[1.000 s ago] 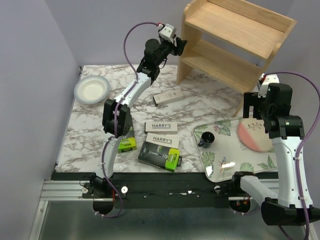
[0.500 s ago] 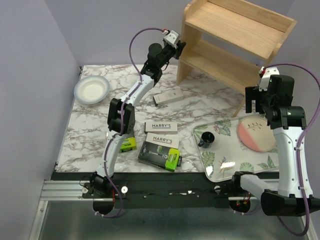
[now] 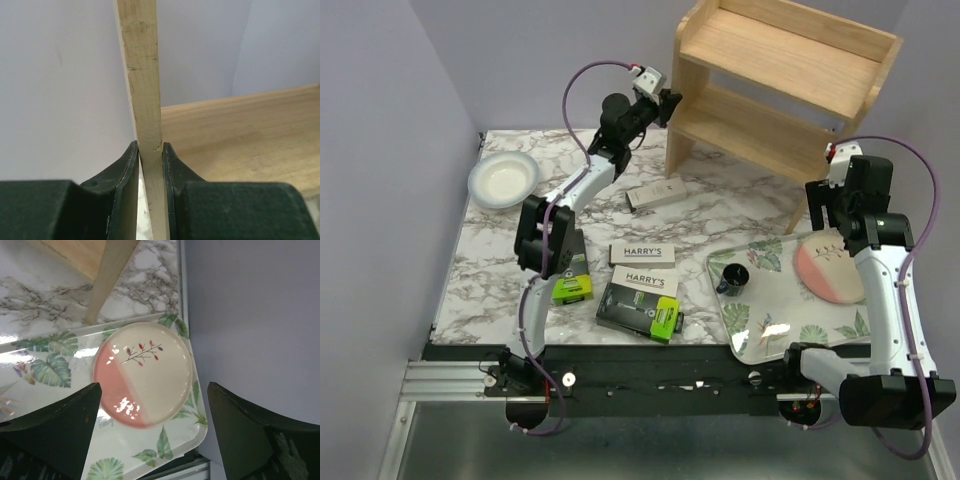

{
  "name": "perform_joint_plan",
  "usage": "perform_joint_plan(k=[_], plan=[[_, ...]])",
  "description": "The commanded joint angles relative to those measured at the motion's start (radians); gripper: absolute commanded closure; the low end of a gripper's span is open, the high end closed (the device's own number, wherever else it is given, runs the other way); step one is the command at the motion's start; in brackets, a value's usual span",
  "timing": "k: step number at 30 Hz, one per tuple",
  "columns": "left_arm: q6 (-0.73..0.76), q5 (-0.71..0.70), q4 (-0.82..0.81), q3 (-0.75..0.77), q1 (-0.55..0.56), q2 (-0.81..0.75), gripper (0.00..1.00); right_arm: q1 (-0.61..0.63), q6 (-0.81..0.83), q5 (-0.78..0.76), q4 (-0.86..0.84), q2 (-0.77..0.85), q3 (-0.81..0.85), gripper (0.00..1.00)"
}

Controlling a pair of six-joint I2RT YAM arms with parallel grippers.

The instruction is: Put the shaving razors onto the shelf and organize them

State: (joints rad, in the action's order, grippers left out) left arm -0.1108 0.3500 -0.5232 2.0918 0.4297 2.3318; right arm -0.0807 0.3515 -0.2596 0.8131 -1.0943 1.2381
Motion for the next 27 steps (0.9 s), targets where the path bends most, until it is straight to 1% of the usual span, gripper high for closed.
perform_joint_plan(k=[1, 2, 3, 4, 5, 6, 8, 9, 12, 14, 15, 16, 17, 19, 20, 21, 22, 25, 26, 27], plan=[[-0.038, 0.118, -0.054, -0.214, -0.072, -0.233, 1.00, -0.033, 0.130, -0.021, -0.172, -0.006, -0.048, 0.05], [-0.049, 0.151, -0.048, -0.239, -0.084, -0.253, 1.00, -0.045, 0.151, -0.010, -0.234, -0.012, -0.067, 0.05], [-0.047, 0.185, -0.022, -0.286, -0.088, -0.297, 1.00, -0.059, 0.190, 0.003, -0.255, -0.024, -0.069, 0.05], [-0.046, 0.188, -0.014, -0.317, -0.089, -0.324, 1.00, -0.085, 0.205, 0.016, -0.273, -0.035, -0.068, 0.05], [-0.044, 0.188, -0.012, -0.387, -0.094, -0.351, 1.00, -0.093, 0.217, 0.035, -0.287, -0.071, -0.060, 0.05], [-0.043, 0.190, -0.011, -0.424, -0.100, -0.408, 1.00, -0.103, 0.239, 0.045, -0.290, -0.091, -0.039, 0.05], [-0.043, 0.190, -0.009, -0.490, -0.109, -0.462, 1.00, -0.125, 0.256, 0.072, -0.299, -0.154, -0.009, 0.05], [-0.050, 0.190, 0.002, -0.550, -0.118, -0.513, 1.00, -0.129, 0.273, 0.079, -0.308, -0.176, 0.015, 0.05], [-0.087, 0.196, 0.043, -0.636, -0.131, -0.603, 1.00, -0.139, 0.290, 0.103, -0.359, -0.252, 0.046, 0.05], [-0.122, 0.204, 0.064, -0.667, -0.131, -0.634, 1.00, -0.140, 0.285, 0.137, -0.365, -0.298, 0.099, 0.05], [-0.142, 0.210, 0.083, -0.685, -0.131, -0.652, 1.00, -0.140, 0.276, 0.154, -0.359, -0.343, 0.122, 0.05], [-0.176, 0.216, 0.094, -0.688, -0.126, -0.657, 1.00, -0.140, 0.244, 0.170, -0.348, -0.369, 0.180, 0.05], [-0.194, 0.221, 0.104, -0.690, -0.124, -0.661, 1.00, -0.139, 0.227, 0.216, -0.313, -0.393, 0.211, 0.05], [-0.217, 0.216, 0.143, -0.687, -0.118, -0.666, 1.00, -0.139, 0.172, 0.253, -0.266, -0.459, 0.282, 0.07], [-0.237, 0.202, 0.150, -0.687, -0.111, -0.669, 0.99, -0.139, 0.155, 0.310, -0.209, -0.479, 0.347, 0.07], [-0.243, 0.190, 0.160, -0.693, -0.106, -0.680, 0.97, -0.139, 0.139, 0.315, -0.181, -0.496, 0.381, 0.07], [-0.247, 0.178, 0.158, -0.697, -0.102, -0.686, 0.96, -0.139, 0.095, 0.312, -0.161, -0.503, 0.397, 0.07], [-0.253, 0.118, 0.175, -0.688, -0.086, -0.686, 0.96, -0.143, 0.079, 0.302, -0.181, -0.432, 0.286, 0.06], [-0.256, 0.106, 0.183, -0.681, -0.082, -0.681, 0.90, -0.145, 0.087, 0.321, -0.216, -0.345, 0.220, 0.06], [-0.260, 0.078, 0.201, -0.662, -0.075, -0.672, 0.88, -0.145, 0.098, 0.333, -0.229, -0.305, 0.105, 0.06]])
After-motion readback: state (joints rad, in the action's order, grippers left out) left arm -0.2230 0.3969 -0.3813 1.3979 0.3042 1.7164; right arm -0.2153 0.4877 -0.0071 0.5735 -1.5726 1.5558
